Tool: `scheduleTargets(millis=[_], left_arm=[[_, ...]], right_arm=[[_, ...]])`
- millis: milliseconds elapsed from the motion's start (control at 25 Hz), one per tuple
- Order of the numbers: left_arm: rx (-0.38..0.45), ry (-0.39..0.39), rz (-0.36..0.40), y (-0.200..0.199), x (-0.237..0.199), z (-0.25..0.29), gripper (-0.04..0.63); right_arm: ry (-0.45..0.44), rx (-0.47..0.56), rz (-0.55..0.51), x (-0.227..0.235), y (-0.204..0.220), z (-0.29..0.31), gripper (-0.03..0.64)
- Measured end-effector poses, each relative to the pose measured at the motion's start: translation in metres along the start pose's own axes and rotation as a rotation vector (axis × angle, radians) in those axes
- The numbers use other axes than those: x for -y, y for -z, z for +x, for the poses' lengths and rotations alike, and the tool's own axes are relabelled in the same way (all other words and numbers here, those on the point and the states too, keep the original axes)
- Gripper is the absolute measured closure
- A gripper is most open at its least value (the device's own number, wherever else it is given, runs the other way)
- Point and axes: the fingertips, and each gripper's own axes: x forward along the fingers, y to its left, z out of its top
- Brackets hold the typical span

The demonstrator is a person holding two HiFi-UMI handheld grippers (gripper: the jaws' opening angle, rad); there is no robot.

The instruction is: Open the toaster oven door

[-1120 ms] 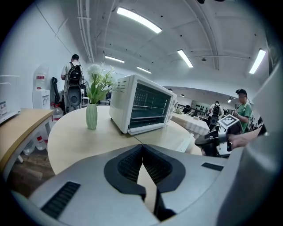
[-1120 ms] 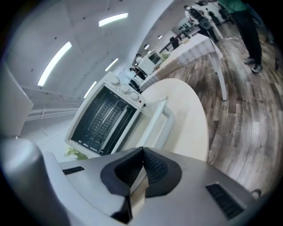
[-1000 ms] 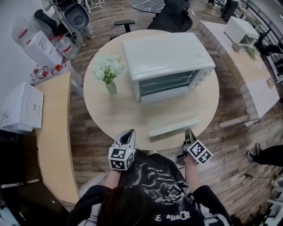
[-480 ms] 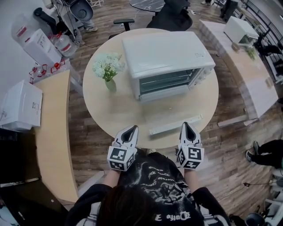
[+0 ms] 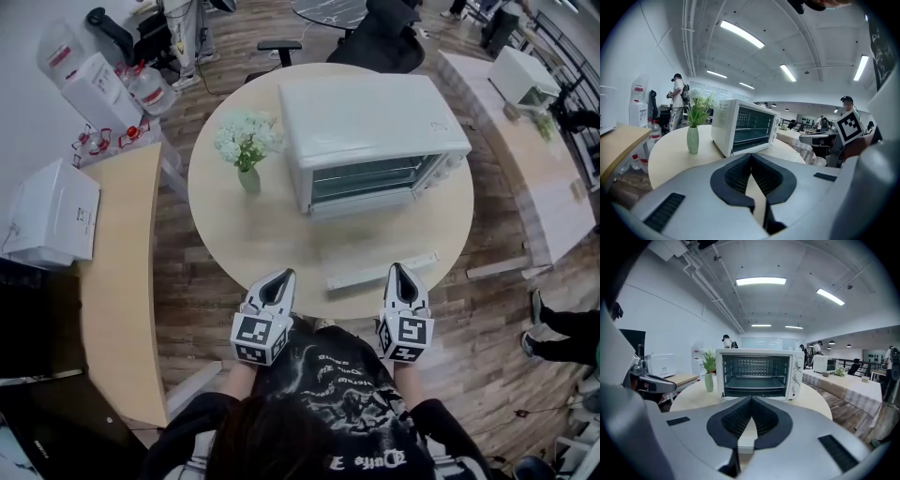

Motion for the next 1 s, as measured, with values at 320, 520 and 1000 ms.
scheduleTargets(millis=[320,520,1000], left_arm=[[-0.01,-0.02,0.003,0.009,-0.008,-0.006,0.575],[-0.015,-0.022,0.007,0.008,-0.006,-0.005,0.575],[-0.029,-0.023,0.013,0.014,-0.013,-0.009,0.575]], right_arm=[[-0.041,-0.014,-0.05,-0.019,0.003,0.006,0.611],[-0.049,-0.019,-0.049,-0.02,0.003,0.006,0.611],[-0.045,-0.04,-0.055,-0.028,0.014,0.007,0.612]])
